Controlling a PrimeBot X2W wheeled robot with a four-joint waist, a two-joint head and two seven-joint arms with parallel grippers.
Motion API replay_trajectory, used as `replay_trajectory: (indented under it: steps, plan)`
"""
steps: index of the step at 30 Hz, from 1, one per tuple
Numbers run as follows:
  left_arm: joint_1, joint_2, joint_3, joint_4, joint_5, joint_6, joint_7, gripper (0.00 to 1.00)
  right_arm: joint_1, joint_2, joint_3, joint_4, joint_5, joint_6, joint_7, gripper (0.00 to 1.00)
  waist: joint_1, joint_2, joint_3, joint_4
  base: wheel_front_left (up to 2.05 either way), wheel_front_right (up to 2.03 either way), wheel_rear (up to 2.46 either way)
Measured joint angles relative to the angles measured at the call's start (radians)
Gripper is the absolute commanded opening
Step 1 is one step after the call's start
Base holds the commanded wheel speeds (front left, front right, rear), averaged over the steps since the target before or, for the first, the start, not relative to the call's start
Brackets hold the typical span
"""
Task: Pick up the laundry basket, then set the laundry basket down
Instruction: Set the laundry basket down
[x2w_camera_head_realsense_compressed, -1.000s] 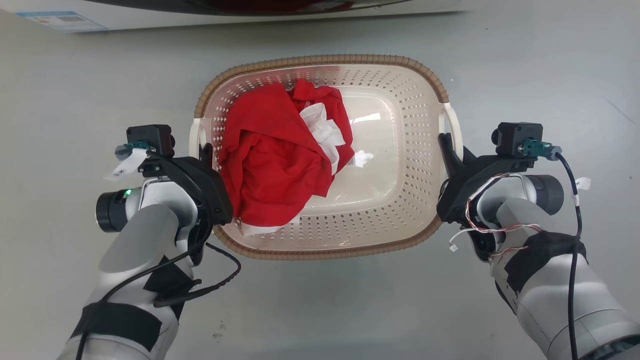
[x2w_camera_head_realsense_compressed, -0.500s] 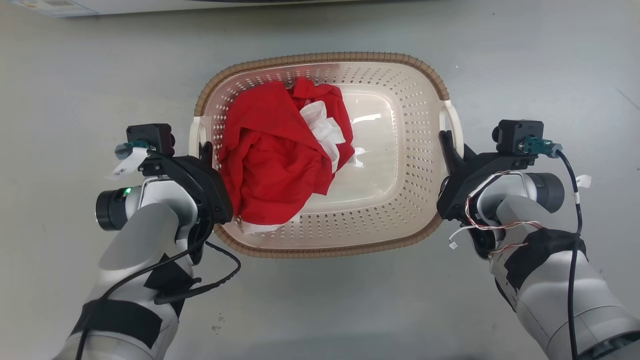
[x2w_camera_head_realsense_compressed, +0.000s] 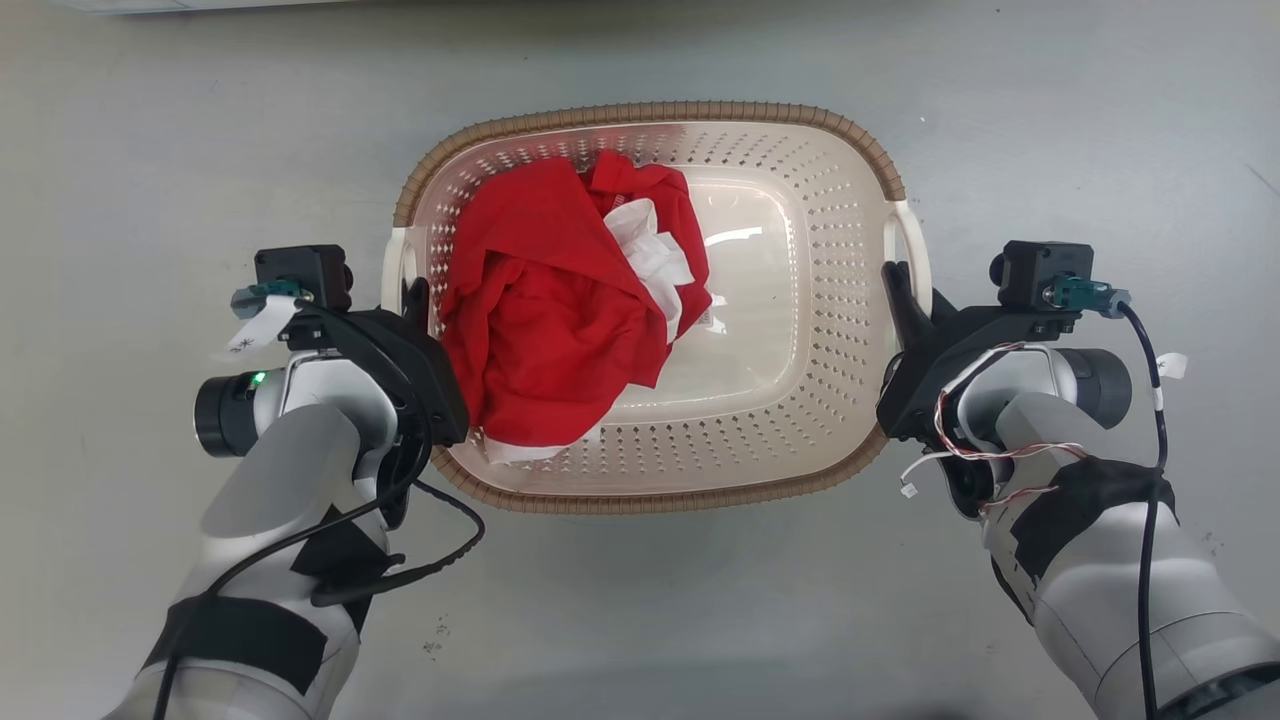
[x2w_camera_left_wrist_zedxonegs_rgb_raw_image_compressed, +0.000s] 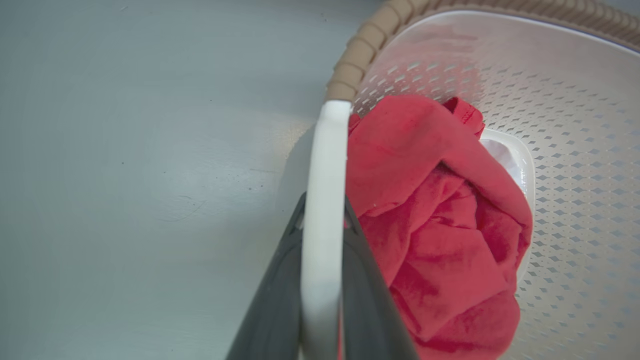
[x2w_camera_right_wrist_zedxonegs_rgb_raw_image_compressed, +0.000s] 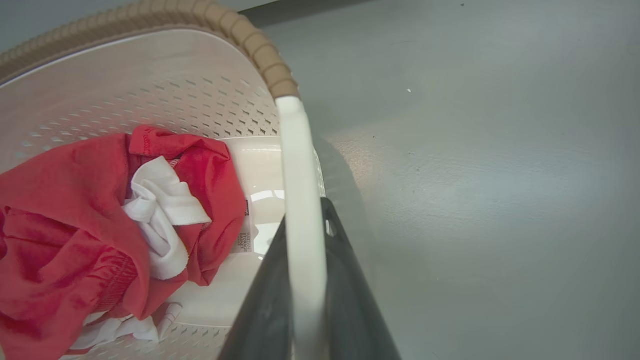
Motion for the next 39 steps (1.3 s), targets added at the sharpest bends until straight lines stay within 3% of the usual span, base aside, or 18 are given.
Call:
replay_trajectory:
  steps: [22,23,24,25,39]
  plan:
    - [-0.019,-0.003,-0.002,0.024,-0.001,-0.022,-0.007,0.0,-0.018,-0.002,0.014,0.016,0.0,0.012,-0.003,0.0,0.0002,0.0001,0.002,0.005,0.0,0.0,0.0]
    - [-0.019,-0.004,-0.002,0.024,-0.003,-0.026,-0.005,0.16,-0.018,-0.002,0.018,0.016,0.0,0.012,-0.003,0.33,0.0003,0.0001,0.002,0.005,0.0,0.0,0.0]
    - [-0.019,-0.003,0.0,0.026,-0.005,-0.031,-0.001,0.73,-0.018,-0.002,0.022,0.016,0.0,0.014,-0.002,0.88,0.0003,0.0001,0.002,0.005,0.0,0.0,0.0]
    - [-0.02,-0.001,0.0,0.027,-0.009,-0.031,-0.001,1.0,-0.018,-0.004,0.022,0.015,0.0,0.019,-0.002,1.0,0.0003,0.0001,0.001,0.006,0.0,0.0,0.0]
    - [-0.021,0.012,-0.015,0.037,-0.01,-0.058,-0.01,1.0,0.003,-0.016,0.045,-0.005,0.02,0.035,-0.001,1.0,0.0002,0.0001,-0.049,0.01,0.0,0.0,0.0]
